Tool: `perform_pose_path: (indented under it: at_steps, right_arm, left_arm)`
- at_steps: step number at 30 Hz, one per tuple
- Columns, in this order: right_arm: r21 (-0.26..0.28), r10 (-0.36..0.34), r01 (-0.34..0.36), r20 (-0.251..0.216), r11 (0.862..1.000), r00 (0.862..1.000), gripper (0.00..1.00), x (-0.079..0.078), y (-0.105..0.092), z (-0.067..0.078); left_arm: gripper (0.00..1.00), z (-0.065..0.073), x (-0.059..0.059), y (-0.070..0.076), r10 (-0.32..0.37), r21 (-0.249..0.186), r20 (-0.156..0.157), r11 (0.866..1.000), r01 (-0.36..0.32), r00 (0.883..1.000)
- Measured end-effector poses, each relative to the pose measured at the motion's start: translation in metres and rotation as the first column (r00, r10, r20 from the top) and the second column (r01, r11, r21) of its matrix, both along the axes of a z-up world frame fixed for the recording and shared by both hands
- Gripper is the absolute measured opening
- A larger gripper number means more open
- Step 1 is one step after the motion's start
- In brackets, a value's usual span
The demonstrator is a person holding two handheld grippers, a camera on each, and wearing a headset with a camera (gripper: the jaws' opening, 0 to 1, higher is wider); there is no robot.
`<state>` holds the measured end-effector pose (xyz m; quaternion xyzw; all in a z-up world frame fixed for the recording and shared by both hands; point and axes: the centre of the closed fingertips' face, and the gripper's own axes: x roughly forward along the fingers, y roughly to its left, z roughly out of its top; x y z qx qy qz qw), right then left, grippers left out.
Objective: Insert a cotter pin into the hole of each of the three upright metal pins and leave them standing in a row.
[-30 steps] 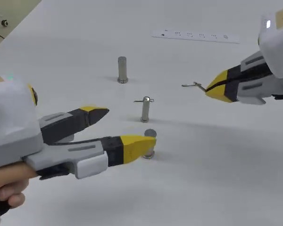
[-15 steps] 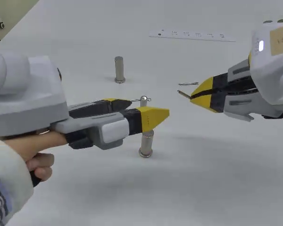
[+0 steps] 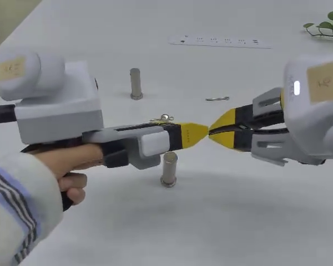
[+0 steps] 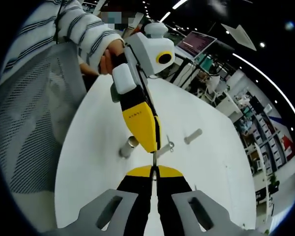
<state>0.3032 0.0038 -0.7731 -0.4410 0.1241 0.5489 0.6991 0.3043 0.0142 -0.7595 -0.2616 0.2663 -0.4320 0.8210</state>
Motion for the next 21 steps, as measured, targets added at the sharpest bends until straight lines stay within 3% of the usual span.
perform_pose_path:
  at_steps: [3, 21]
  right_arm:
    - [0.0, 0.005, -0.005, 0.009, 1.0, 1.0, 0.02, 0.0009, 0.0007, 0.0011]
    - [-0.032, 0.049, -0.048, 0.042, 0.998, 0.998, 0.02, -0.0055, 0.0064, 0.0]
  left_arm:
    - [0.14, -0.0013, -0.0034, -0.0033, -0.017, -0.009, -0.026, 1.0, 0.017, 1.0]
    - [0.03, -0.003, -0.0032, 0.0005, 0.0, -0.03, -0.067, 1.0, -0.002, 0.998]
